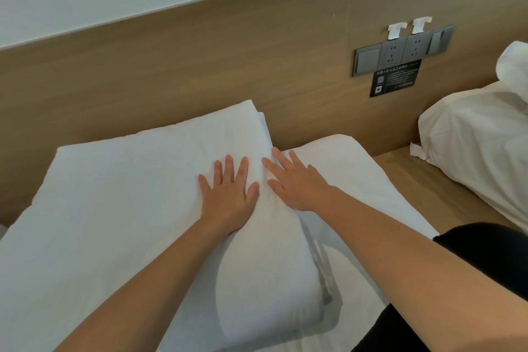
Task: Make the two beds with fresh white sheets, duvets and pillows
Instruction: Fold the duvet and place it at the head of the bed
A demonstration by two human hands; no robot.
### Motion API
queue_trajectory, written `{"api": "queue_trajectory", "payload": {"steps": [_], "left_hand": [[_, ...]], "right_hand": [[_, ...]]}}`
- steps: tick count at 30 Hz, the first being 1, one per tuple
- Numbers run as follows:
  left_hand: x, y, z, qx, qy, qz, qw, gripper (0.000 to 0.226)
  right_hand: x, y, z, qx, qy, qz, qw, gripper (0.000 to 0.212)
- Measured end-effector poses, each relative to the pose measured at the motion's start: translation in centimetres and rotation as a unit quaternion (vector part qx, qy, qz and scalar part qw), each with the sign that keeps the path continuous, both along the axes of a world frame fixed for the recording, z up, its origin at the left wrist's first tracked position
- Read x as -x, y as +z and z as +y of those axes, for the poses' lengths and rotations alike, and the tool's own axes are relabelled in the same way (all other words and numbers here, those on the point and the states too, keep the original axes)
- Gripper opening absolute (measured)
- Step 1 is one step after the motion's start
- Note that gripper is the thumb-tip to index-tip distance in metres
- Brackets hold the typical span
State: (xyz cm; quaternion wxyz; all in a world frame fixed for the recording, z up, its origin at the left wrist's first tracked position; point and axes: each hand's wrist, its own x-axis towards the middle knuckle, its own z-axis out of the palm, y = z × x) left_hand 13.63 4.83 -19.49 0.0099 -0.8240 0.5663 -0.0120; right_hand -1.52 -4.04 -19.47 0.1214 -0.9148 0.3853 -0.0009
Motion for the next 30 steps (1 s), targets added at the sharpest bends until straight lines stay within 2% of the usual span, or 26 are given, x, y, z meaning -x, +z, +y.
{"api": "queue_trajectory", "payload": {"steps": [3,7,10,11,14,16,18,22,27,30], "left_hand": [[-1.7,1.0,-0.6,0.005,0.040,0.019,0.999,0.062],[-6.4,2.1,-1.2,0.003,0.179,0.015,0.984,0.066],[-8.7,2.8,-5.0,0.009,0.240,0.019,0.970,0.069],[-9.0,2.6,-6.6,0.016,0.246,0.023,0.969,0.070],[-9.3,0.6,-9.2,0.032,0.247,0.005,0.968,0.073],[-9.9,-1.6,-9.1,0.038,0.245,-0.023,0.968,0.075],[-11.0,-3.0,-9.4,0.034,0.257,-0.042,0.965,0.075],[-13.1,-4.3,-9.8,-0.006,0.276,-0.053,0.960,0.077],[-12.2,-2.8,-11.3,-0.003,0.291,0.017,0.957,0.081],[-7.6,-1.3,-13.0,-0.030,0.225,0.050,0.973,0.074]], "right_hand": [[-0.7,0.5,-1.6,0.034,0.045,-0.014,0.998,0.054],[-2.5,1.4,-4.7,0.107,0.125,-0.006,0.986,0.055],[-4.9,2.1,-8.7,0.140,0.172,-0.005,0.975,0.073],[-5.9,2.3,-10.2,0.152,0.183,-0.005,0.971,0.080],[-9.7,2.0,-13.8,0.138,0.214,0.003,0.967,0.071],[-12.5,0.5,-15.1,0.112,0.238,0.005,0.965,0.076],[-14.8,-1.9,-16.2,0.106,0.247,-0.005,0.963,0.084],[-17.3,-5.1,-16.6,0.062,0.250,-0.031,0.966,0.082],[-16.3,-5.2,-17.5,0.044,0.236,-0.067,0.968,0.081],[-11.8,-5.3,-17.9,0.015,0.198,-0.090,0.976,0.069]]}}
